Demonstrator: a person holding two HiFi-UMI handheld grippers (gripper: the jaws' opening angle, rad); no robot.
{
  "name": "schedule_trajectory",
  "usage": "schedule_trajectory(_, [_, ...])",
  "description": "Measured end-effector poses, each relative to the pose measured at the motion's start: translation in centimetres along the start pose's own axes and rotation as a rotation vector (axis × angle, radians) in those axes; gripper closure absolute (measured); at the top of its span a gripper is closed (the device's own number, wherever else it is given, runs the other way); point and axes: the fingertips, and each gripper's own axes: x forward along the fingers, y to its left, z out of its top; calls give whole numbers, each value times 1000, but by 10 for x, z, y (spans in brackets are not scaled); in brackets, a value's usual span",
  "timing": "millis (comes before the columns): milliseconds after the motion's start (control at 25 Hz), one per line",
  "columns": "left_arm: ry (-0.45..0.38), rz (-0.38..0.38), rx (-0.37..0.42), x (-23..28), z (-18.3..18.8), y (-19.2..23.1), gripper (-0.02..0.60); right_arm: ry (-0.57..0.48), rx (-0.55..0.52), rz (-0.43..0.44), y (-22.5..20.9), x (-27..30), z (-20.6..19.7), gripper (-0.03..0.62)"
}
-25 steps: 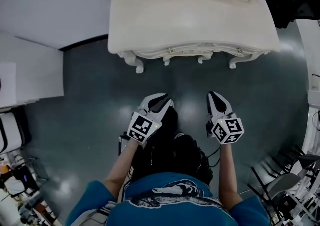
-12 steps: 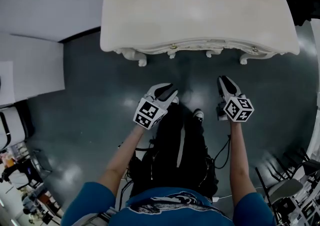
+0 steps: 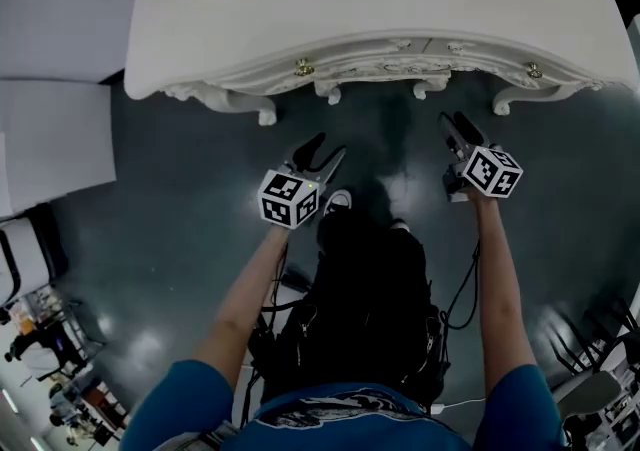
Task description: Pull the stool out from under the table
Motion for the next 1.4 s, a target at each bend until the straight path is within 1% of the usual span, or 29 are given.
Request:
schedule_trajectory(160, [-49, 45, -29, 45, -15, 37, 313, -17, -17, 11, -41, 30, -11, 329])
schedule_trajectory(280, [-81, 97, -62, 74, -21, 73, 270, -39, -30, 23, -65, 53, -11, 285])
schedule_trajectory(320, [-84, 115, -62, 82, -22, 84, 250, -43, -41, 25, -71, 59, -11, 269])
schedule_trajectory(400, [-64, 150, -24, 97, -26, 104, 232, -26, -106, 13, -83, 72, -14, 240])
schedule_trajectory(480, [-17, 185, 33, 111, -34, 124, 222, 20, -209, -15, -96, 86, -21, 232])
schedule_trajectory(560, [28, 217, 80, 123, -44, 143, 222, 66, -280, -42, -112, 99, -32, 232])
schedule_trajectory(640, [59, 238, 108, 134, -54, 161, 223, 93, -305, -65, -129, 111, -44, 232])
schedule_trajectory(720, [81, 243, 126, 145, -60, 174, 222, 113, -326, -84, -143, 123, -53, 232])
schedule_trajectory(880, [101, 234, 148, 165, -68, 188, 222, 145, -375, -114, -163, 139, -59, 232])
schedule_trajectory(1040, [150, 201, 203, 180, -78, 194, 224, 174, -444, -94, -168, 153, -61, 232])
schedule_trajectory(1120, [148, 205, 205, 188, -75, 198, 239, 176, -469, -90, -170, 160, -58, 233])
schedule_trajectory(1160, [143, 216, 195, 190, -73, 202, 259, 175, -478, -86, -169, 164, -58, 242])
schedule_trajectory(1200, [141, 224, 188, 190, -72, 205, 273, 177, -490, -81, -168, 168, -59, 280])
schedule_trajectory(1240, [146, 227, 191, 191, -71, 207, 273, 183, -506, -76, -167, 170, -60, 327])
schedule_trajectory(1280, [160, 225, 207, 192, -72, 207, 276, 193, -525, -75, -167, 172, -61, 362])
schedule_trajectory(1400, [239, 230, 285, 191, -77, 206, 299, 223, -555, -86, -169, 169, -64, 370])
